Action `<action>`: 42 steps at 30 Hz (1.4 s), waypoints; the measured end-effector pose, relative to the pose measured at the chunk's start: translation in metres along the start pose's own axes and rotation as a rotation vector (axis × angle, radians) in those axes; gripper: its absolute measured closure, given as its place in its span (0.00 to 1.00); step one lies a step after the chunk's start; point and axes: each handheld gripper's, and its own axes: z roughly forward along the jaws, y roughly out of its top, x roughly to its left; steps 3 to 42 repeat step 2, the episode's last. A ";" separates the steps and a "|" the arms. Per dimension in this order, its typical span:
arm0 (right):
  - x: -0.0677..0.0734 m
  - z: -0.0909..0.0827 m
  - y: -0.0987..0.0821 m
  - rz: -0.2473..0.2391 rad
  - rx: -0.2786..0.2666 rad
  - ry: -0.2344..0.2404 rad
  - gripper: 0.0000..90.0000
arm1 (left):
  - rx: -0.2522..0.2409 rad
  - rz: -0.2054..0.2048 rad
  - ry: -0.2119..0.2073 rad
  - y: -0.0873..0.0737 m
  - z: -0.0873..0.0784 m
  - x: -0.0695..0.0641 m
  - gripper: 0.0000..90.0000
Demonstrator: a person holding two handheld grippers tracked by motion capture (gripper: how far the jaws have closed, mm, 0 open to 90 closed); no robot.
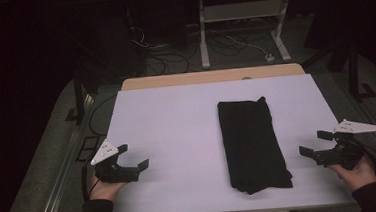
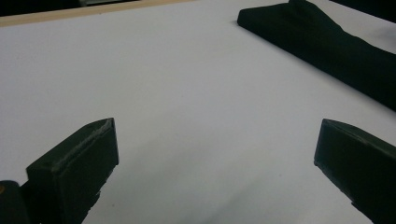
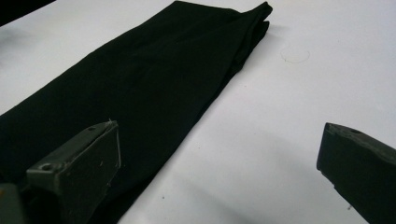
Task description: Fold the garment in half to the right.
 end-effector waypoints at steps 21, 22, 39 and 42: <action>0.000 0.000 0.000 0.001 -0.003 0.000 0.00 | -0.006 -0.010 0.002 -0.002 -0.001 0.002 0.00; 0.000 0.000 0.000 0.001 -0.003 0.000 0.00 | -0.006 -0.010 0.002 -0.002 -0.001 0.002 0.00; 0.000 0.000 0.000 0.001 -0.003 0.000 0.00 | -0.006 -0.010 0.002 -0.002 -0.001 0.002 0.00; 0.000 0.000 0.000 0.001 -0.003 0.000 0.00 | -0.006 -0.010 0.002 -0.002 -0.001 0.002 0.00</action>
